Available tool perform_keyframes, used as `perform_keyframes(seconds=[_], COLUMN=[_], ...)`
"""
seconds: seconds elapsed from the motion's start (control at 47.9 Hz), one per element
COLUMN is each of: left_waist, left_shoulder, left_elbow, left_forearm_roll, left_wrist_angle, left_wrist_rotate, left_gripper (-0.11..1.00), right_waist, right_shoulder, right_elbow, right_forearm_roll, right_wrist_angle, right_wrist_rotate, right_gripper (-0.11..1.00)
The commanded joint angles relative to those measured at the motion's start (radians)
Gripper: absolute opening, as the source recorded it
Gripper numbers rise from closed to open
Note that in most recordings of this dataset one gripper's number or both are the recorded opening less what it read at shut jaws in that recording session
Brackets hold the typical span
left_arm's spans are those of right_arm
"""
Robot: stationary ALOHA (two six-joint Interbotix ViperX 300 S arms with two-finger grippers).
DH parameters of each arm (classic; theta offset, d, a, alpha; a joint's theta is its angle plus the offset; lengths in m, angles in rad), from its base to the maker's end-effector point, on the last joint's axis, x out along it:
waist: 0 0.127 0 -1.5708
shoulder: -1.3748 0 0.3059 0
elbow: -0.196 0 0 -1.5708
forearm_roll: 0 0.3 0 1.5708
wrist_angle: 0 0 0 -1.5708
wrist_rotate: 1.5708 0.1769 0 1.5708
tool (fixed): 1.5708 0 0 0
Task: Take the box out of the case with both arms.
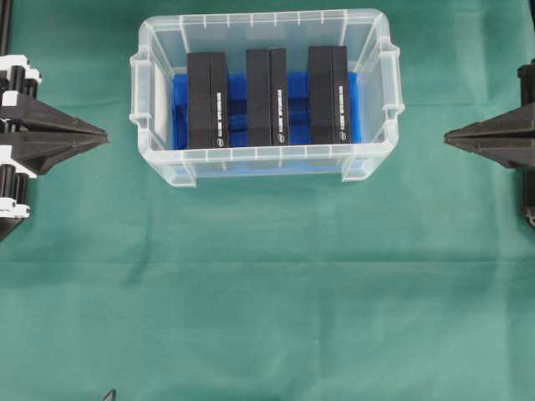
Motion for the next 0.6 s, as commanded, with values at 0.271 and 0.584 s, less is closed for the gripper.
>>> perform_keyframes(seconds=[0.271,0.584], left_waist=[-0.008,-0.008], left_shoulder=[0.002,-0.002], left_elbow=[-0.067,-0.229], left_forearm_roll=[0.017,0.017], left_wrist_angle=[0.109,0.247], left_wrist_rotate=[-0.014,-0.044], left_gripper=[0.00,0.00], right_waist=[-0.002,-0.003], right_shoulder=[0.014,-0.015], right_elbow=[-0.078,-0.284], right_forearm_roll=[0.005,0.005], right_wrist_angle=[0.196,0.360], right_wrist_rotate=[0.089,0.219], right_gripper=[0.00,0.00])
